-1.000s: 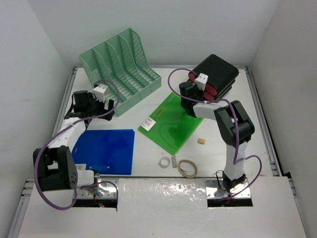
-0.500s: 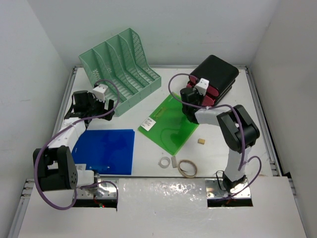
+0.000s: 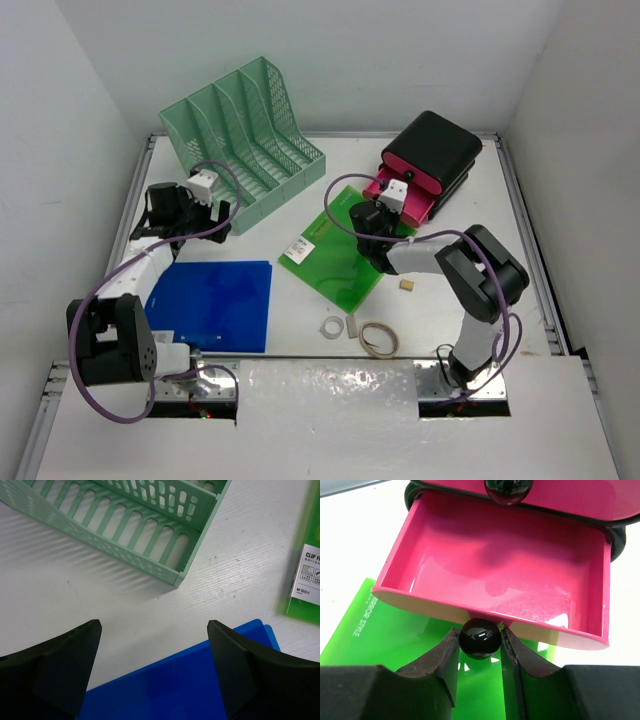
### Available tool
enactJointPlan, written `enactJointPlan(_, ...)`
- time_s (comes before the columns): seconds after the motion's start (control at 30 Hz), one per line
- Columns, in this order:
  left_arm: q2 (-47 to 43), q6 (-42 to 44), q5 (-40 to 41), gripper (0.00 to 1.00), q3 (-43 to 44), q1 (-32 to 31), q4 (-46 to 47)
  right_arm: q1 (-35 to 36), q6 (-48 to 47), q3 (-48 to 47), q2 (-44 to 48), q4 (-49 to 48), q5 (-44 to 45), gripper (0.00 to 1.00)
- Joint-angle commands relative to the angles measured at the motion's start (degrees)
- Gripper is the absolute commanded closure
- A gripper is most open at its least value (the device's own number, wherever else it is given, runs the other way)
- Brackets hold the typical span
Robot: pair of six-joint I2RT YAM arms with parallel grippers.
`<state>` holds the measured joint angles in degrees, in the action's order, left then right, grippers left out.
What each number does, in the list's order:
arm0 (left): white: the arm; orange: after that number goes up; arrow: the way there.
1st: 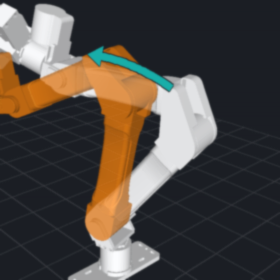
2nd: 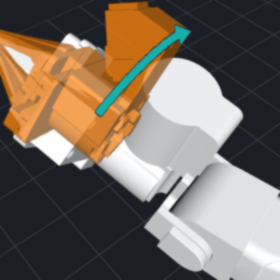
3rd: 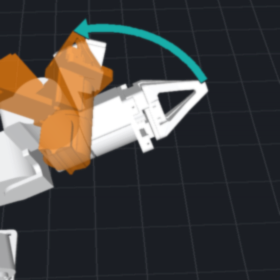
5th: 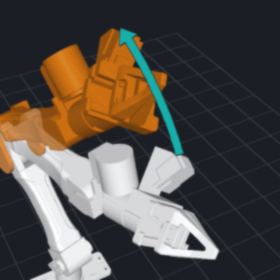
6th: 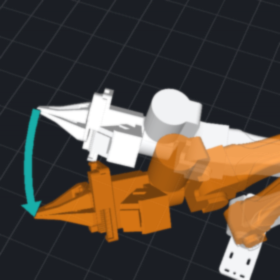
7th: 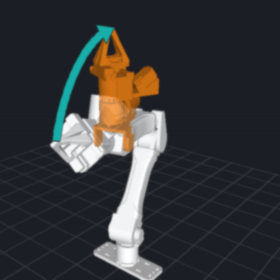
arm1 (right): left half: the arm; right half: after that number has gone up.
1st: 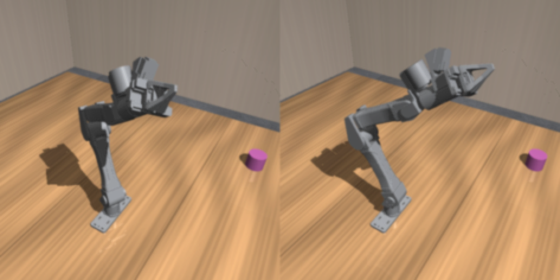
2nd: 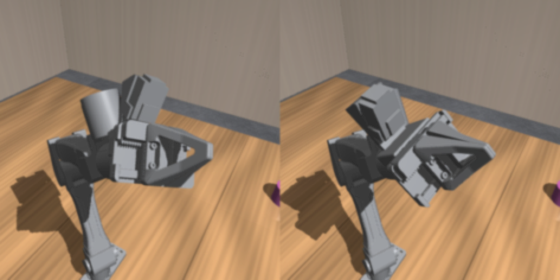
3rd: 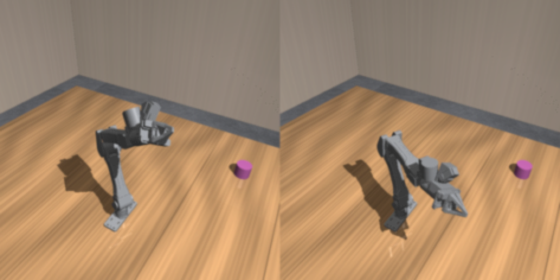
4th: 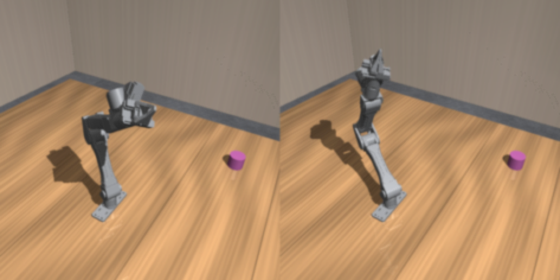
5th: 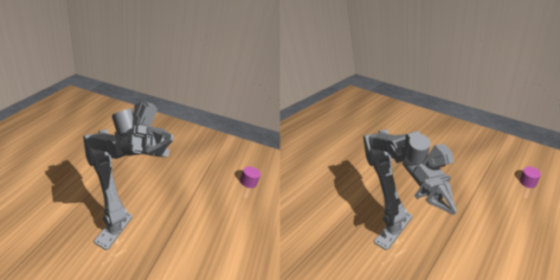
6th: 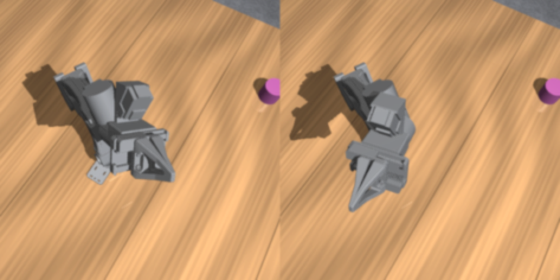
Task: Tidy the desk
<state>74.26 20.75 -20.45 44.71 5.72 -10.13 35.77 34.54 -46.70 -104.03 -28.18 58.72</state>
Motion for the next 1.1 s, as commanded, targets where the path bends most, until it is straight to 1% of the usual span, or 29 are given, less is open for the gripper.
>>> enactJointPlan(0.0,-1.6,0.1,-0.9,0.14,2.4,0.0,0.9,0.9,1.3,0.9,2.4,-0.6,-4.1,0.72)
enactJointPlan(0.07,-1.5,0.0,-0.8,0.14,2.4,-0.1,0.9,1.0,-3.2,0.2,3.1,-0.9,-7.7,0.54)
enactJointPlan(0.13,-1.6,0.0,-0.6,0.14,2.4,-0.1,0.9,1.5,-5.7,-0.7,4.1,1.3,-11.4,0.48)
enactJointPlan(0.17,-1.6,0.2,-0.6,0.14,2.4,0.0,0.8,2.4,-8.8,-1.2,5.7,2.2,-12.6,0.44)
enactJointPlan(0.27,-1.7,0.2,-0.4,0.14,2.4,-0.1,0.7,4.7,-13.9,-1.1,8.8,6.7,-16.2,0.39)
enactJointPlan(0.3,-1.7,0.1,-0.5,0.14,2.4,-0.1,0.8,5.2,-14.8,-1.1,11.5,9.7,-17.9,0.36)
enactJointPlan(0.33,-1.7,0.2,-0.5,0.14,2.4,-0.1,0.8,5.5,-15.6,-0.9,12.9,11.1,-22.4,0.34)
enactJointPlan(0.37,-1.7,0.2,-0.5,0.14,2.3,0.0,0.8,6.1,-17.0,-0.4,15.8,14.5,-25.3,0.34)
enactJointPlan(0.43,-1.7,0.2,-0.4,0.14,2.3,-0.1,0.8,6.6,-18.5,-0.2,18.7,18.8,-31.4,0.36)
enactJointPlan(0.47,-1.7,0.3,-0.4,0.14,2.3,-0.1,0.8,6.9,-19.5,0.2,19.9,21.2,-37.9,0.38)
enactJointPlan(0.5,-1.7,0.2,-0.3,0.14,2.4,-0.1,0.8,6.9,-19.8,0.6,21.1,25.4,-41.0,0.41)
enactJointPlan(0.57,-1.7,0.2,-0.2,0.14,2.3,-0.1,1.0,7.6,-20.0,2.6,24.0,28.3,-47.7,0.49)
enactJointPlan(0.6,-1.7,0.2,-0.2,0.14,2.4,-0.1,1.0,8.2,-19.9,3.2,24.7,32.0,-48.9,0.51)
enactJointPlan(0.63,-1.7,0.2,-0.1,0.14,2.3,0.0,1.0,9.6,-19.2,4.6,25.7,33.5,-49.2,0.56)
enactJointPlan(0.7,-1.7,0.2,0.0,0.14,2.4,-0.1,0.9,11.2,-17.1,6.3,26.5,35.7,-49.3,0.6)
enactJointPlan(0.77,-1.8,0.1,0.1,0.14,2.3,-0.1,0.7,13.7,-14.8,9.1,27.6,35.7,-49.7,0.65)
enactJointPlan(0.83,-1.8,0.1,0.1,0.14,2.2,-0.1,0.7,14.7,-13.0,10.2,27.9,35.7,-50.5,0.7)
enactJointPlan(0.9,-2.0,0.0,0.1,0.14,2.1,0.0,0.7,16.3,-11.6,10.8,27.7,37.3,-50.7,0.69)
enactJointPlan(0.97,-2.0,0.1,0.1,0.14,2.1,0.0,0.7,18.6,-10.6,10.6,27.5,39.0,-51.0,0.64)
enactJointPlan(1.07,-2.0,0.0,0.0,0.14,2.0,-0.1,0.8,20.8,-8.5,10.4,26.9,40.8,-51.8,0.6)
